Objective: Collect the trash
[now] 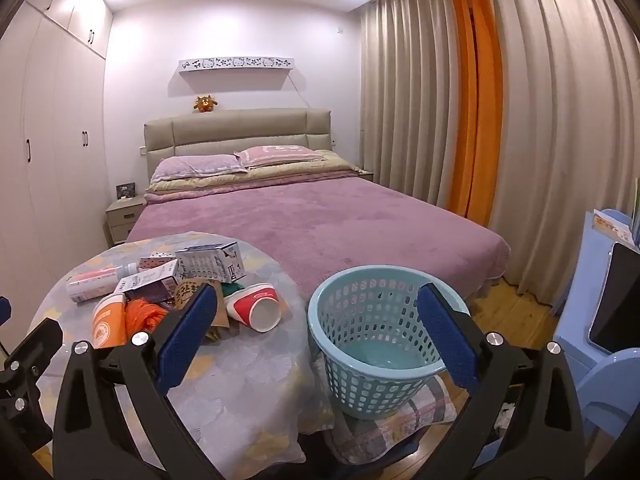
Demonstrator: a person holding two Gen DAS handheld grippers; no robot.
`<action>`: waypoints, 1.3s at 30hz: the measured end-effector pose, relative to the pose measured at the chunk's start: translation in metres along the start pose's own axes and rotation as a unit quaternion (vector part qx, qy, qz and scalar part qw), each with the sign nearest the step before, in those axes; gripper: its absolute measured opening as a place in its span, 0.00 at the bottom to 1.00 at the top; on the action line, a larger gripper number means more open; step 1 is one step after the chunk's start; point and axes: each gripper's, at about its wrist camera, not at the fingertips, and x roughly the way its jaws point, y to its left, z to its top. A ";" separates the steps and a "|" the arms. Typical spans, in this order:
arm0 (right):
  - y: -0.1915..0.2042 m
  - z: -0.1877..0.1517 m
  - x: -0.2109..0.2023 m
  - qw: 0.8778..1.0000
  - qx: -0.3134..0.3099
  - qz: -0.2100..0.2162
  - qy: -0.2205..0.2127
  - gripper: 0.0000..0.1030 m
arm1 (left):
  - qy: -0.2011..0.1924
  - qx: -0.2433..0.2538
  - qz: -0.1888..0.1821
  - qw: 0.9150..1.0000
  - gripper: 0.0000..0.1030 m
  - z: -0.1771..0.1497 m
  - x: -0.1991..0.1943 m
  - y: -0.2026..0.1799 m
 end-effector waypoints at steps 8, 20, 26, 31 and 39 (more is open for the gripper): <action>-0.002 -0.002 -0.002 1.000 0.007 0.000 0.003 0.92 | -0.003 -0.007 -0.002 1.000 0.91 -0.002 -0.004 0.003; -0.005 -0.005 0.001 1.000 0.014 0.003 0.014 0.92 | 0.003 -0.016 -0.017 1.000 0.91 -0.006 -0.005 0.005; -0.005 -0.006 0.003 1.000 0.014 0.002 0.017 0.92 | 0.004 -0.014 -0.024 1.000 0.91 -0.006 -0.005 0.004; -0.005 -0.007 0.004 1.000 0.013 0.000 0.017 0.92 | 0.005 -0.013 -0.025 1.000 0.91 -0.008 -0.003 0.004; -0.005 -0.007 0.007 1.000 0.012 0.002 0.021 0.92 | 0.009 -0.016 -0.030 0.999 0.91 -0.010 0.000 0.007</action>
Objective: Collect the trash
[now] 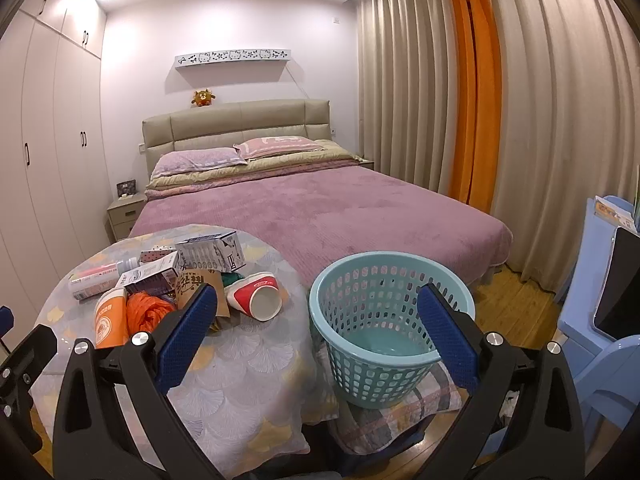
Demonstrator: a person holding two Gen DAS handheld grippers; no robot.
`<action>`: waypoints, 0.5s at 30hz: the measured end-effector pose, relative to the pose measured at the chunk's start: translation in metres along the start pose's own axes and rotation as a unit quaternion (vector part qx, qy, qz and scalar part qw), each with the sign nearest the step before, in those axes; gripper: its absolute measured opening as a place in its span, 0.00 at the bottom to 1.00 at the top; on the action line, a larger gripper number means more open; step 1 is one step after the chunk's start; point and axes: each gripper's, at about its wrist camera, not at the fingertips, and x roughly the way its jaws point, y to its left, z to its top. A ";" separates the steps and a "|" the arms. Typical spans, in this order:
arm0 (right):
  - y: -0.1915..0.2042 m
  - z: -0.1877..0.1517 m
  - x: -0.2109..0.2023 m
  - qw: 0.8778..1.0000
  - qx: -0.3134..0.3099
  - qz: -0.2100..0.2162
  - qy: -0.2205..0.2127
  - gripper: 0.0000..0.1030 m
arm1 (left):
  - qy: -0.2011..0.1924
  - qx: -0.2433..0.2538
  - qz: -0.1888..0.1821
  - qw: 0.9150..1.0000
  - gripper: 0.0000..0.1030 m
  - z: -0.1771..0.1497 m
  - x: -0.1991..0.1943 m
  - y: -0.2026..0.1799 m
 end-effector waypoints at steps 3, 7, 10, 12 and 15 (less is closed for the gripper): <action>0.000 0.000 0.001 1.000 0.000 0.000 0.001 0.92 | 0.001 0.000 0.000 1.000 0.91 -0.001 0.002 0.001; 0.001 0.000 0.001 1.000 -0.002 0.001 0.003 0.92 | 0.001 0.000 -0.001 1.000 0.91 -0.001 0.003 0.001; 0.001 0.000 0.001 1.000 -0.001 0.002 0.003 0.92 | 0.001 0.000 -0.001 1.000 0.91 -0.001 0.003 0.001; 0.002 0.000 0.002 1.000 -0.001 0.002 0.003 0.92 | 0.000 0.000 -0.001 1.000 0.91 -0.001 0.003 0.001; 0.002 -0.001 0.002 1.000 -0.002 0.003 0.005 0.92 | 0.001 -0.001 -0.002 1.000 0.91 -0.001 0.004 0.001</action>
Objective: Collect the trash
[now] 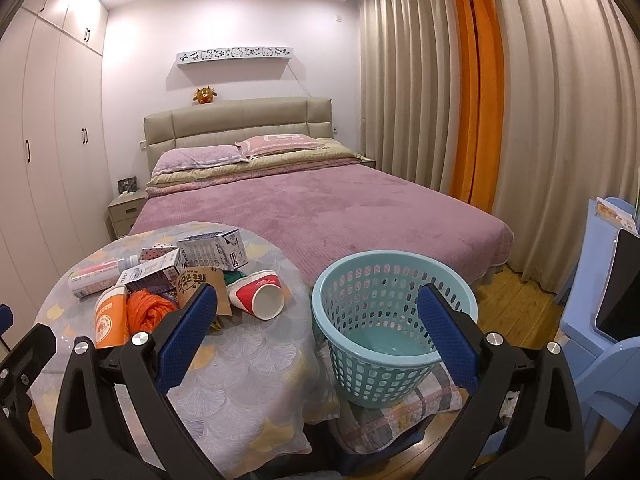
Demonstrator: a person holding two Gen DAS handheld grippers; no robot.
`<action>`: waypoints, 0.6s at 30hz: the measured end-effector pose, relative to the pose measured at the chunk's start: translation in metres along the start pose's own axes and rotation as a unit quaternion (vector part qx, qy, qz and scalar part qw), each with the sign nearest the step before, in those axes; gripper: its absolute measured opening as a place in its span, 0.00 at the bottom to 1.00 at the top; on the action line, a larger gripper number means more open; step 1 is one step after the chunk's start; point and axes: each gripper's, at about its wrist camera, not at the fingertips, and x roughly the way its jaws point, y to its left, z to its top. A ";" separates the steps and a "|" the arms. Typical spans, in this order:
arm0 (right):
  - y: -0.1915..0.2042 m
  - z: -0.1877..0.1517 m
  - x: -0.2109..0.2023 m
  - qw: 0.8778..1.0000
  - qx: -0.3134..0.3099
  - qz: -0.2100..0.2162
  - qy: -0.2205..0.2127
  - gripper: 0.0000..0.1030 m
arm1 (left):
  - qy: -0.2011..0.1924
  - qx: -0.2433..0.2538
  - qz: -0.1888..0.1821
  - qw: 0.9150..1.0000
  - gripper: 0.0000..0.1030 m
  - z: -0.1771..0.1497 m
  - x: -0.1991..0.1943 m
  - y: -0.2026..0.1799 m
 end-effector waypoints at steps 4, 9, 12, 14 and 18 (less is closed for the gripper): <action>0.000 0.001 0.001 1.000 0.000 0.000 0.002 0.92 | 0.002 -0.002 -0.002 1.000 0.91 0.000 0.000 0.004; 0.006 -0.001 0.009 1.000 -0.010 0.006 0.007 0.92 | 0.018 -0.025 -0.004 1.000 0.91 0.002 0.010 0.030; 0.011 -0.004 0.016 0.999 -0.017 0.023 0.016 0.91 | 0.044 -0.040 -0.016 0.998 0.91 -0.003 0.026 0.048; 0.014 -0.006 0.022 0.999 -0.021 0.034 0.026 0.85 | 0.067 -0.051 -0.026 0.996 0.91 -0.008 0.038 0.059; 0.019 -0.010 0.038 0.996 -0.023 0.059 0.056 0.66 | 0.102 -0.064 -0.035 0.992 0.83 -0.018 0.061 0.074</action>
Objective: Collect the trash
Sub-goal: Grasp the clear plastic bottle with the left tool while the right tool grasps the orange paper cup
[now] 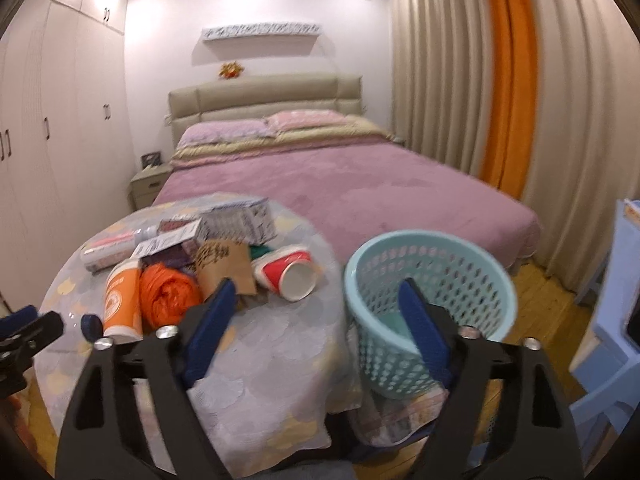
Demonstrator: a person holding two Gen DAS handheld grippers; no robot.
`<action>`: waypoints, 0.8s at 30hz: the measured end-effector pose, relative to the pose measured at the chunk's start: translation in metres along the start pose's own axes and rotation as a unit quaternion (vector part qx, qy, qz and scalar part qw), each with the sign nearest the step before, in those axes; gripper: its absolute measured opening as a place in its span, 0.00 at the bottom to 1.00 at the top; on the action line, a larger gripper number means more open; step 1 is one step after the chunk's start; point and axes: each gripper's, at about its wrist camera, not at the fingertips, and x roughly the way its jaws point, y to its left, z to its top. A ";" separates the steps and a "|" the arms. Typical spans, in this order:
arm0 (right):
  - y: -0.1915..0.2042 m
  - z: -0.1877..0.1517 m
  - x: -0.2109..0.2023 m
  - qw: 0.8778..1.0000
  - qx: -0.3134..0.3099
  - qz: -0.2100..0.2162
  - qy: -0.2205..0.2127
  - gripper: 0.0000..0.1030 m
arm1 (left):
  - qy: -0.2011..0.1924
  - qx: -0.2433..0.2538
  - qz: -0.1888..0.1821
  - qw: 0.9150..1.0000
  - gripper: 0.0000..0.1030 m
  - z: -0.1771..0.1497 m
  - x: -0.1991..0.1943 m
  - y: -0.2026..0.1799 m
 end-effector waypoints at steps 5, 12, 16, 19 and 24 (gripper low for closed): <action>0.008 -0.001 0.017 0.999 -0.001 0.027 0.025 0.61 | 0.023 -0.006 0.023 0.999 0.80 -0.003 0.017 0.019; 0.034 0.000 0.027 0.998 -0.027 0.054 0.035 0.61 | 0.022 -0.033 0.068 0.997 0.80 -0.001 0.009 0.083; 0.059 -0.001 0.037 0.994 -0.037 0.088 0.046 0.61 | 0.025 -0.032 0.085 0.996 0.80 0.000 0.008 0.108; 0.084 -0.005 0.042 0.990 -0.045 0.122 0.056 0.61 | 0.025 -0.043 0.084 0.995 0.80 0.003 0.011 0.128; 0.134 -0.016 0.054 0.978 -0.068 0.180 0.084 0.61 | 0.040 -0.048 0.072 0.995 0.80 0.011 0.029 0.156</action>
